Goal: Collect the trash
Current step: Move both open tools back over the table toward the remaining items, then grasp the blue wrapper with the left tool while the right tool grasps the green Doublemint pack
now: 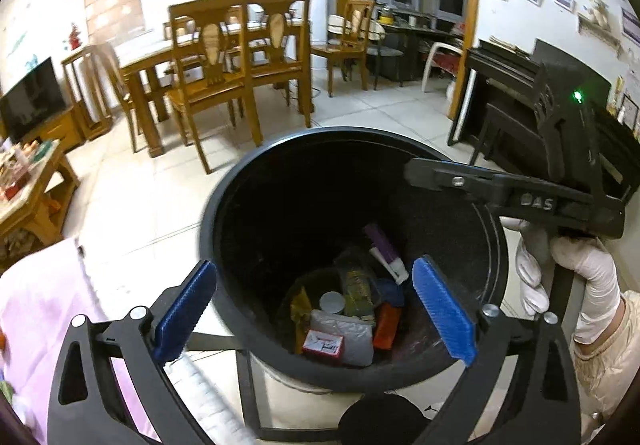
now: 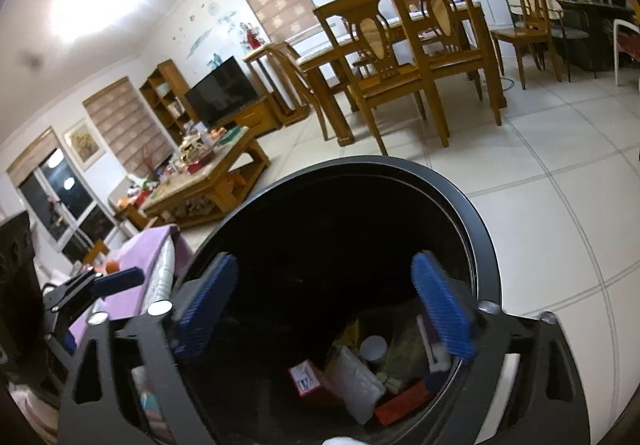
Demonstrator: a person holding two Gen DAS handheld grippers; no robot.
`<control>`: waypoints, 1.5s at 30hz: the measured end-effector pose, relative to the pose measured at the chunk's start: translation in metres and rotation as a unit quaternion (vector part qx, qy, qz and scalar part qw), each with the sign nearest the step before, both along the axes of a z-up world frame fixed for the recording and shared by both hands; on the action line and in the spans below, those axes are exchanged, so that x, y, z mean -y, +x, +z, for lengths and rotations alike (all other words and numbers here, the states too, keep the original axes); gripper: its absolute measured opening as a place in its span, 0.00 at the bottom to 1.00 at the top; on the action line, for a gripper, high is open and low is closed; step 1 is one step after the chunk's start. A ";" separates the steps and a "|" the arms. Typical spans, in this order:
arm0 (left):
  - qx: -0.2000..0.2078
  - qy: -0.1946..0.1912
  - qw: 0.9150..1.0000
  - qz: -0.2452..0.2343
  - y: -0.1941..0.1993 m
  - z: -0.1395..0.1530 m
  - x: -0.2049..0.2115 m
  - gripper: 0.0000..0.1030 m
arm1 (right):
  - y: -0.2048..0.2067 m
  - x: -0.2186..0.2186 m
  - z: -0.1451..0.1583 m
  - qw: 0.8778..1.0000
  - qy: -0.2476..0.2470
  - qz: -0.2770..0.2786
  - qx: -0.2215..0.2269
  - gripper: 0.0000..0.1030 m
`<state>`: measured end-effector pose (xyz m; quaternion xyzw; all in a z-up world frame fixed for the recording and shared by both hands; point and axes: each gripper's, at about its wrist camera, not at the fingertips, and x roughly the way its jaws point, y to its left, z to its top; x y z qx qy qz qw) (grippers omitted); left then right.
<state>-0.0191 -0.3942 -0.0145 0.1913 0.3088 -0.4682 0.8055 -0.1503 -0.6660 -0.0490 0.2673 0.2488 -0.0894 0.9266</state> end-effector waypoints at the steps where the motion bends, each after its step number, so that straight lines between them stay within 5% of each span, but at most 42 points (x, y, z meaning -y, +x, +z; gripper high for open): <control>1: -0.004 -0.003 1.000 0.008 0.004 0.001 -0.007 0.95 | -0.002 -0.001 0.001 1.000 -0.002 -0.008 0.003 0.95; 6: -0.012 -0.016 1.000 0.024 0.009 0.007 -0.023 0.95 | -0.004 -0.013 0.009 0.999 -0.020 -0.017 0.022 0.95; 11: -0.002 -0.028 1.000 0.009 0.001 0.015 -0.031 0.95 | -0.006 -0.039 0.022 0.994 -0.106 -0.020 0.030 0.95; 16: 0.019 -0.041 0.999 0.016 -0.003 0.023 -0.054 0.95 | -0.005 -0.050 0.035 0.995 -0.082 -0.010 0.056 0.95; 25: 0.021 -0.046 0.990 0.131 0.037 0.027 -0.165 0.95 | 0.048 -0.120 0.040 0.992 -0.059 0.111 0.006 0.95; 30: 0.002 -0.033 0.974 0.223 0.079 0.019 -0.249 0.95 | 0.087 -0.189 0.037 0.979 -0.084 0.180 -0.034 0.95; 37: -0.015 0.013 0.939 0.345 0.133 0.002 -0.332 0.95 | 0.131 -0.288 0.030 0.949 -0.104 0.287 -0.076 0.95; 45: -0.034 0.031 0.930 0.365 0.167 -0.011 -0.355 0.94 | 0.162 -0.366 0.035 0.922 -0.147 0.347 -0.085 0.95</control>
